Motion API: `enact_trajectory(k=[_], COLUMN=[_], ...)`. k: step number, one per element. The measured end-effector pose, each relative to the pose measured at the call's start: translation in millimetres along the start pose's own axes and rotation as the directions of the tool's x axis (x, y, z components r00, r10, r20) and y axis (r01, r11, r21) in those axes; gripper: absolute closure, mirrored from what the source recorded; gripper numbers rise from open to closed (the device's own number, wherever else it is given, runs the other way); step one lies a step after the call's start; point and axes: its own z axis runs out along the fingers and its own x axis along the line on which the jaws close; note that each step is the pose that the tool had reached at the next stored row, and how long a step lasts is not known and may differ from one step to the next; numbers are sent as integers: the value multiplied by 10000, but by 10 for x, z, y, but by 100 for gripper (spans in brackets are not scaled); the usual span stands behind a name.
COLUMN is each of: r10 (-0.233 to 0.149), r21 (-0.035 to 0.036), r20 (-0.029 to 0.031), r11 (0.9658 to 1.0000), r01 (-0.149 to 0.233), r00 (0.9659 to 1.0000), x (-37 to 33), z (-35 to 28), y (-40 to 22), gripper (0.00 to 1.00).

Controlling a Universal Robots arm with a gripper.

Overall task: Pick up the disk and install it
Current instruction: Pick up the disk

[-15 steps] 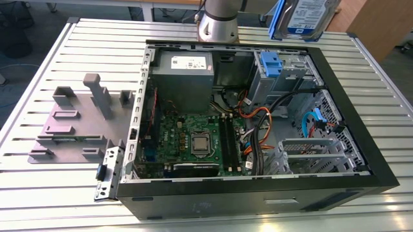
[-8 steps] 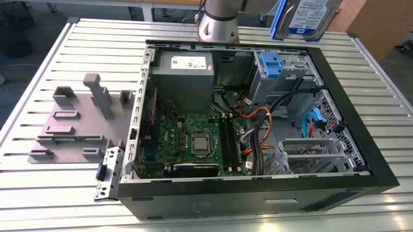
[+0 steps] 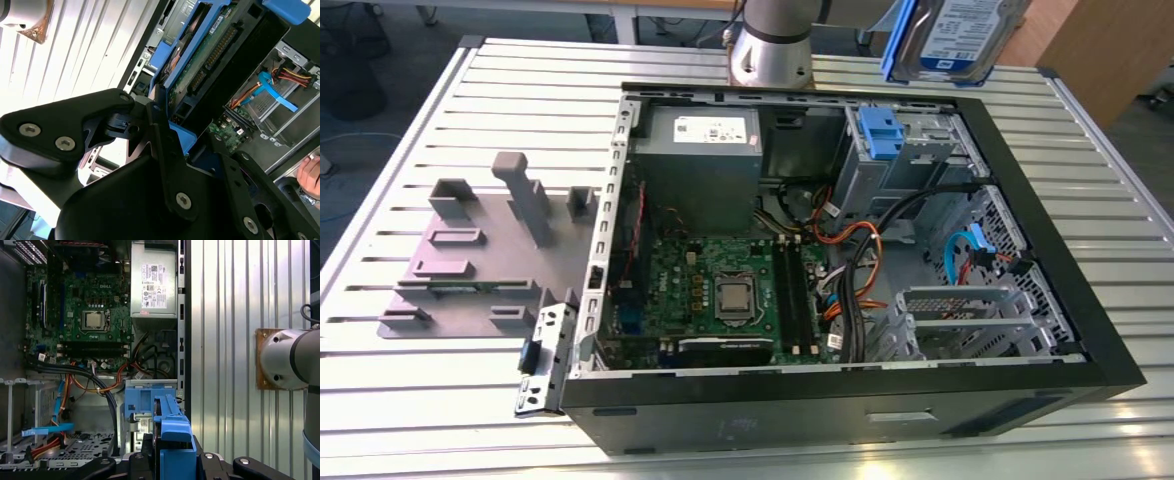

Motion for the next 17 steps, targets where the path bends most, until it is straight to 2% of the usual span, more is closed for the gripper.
enact_trajectory(k=[17], r10=[1], r21=[0], r20=[0], r11=[10000], r01=[-1], r00=[10000], x=[-1], z=[-2], y=[-64], gripper=[63])
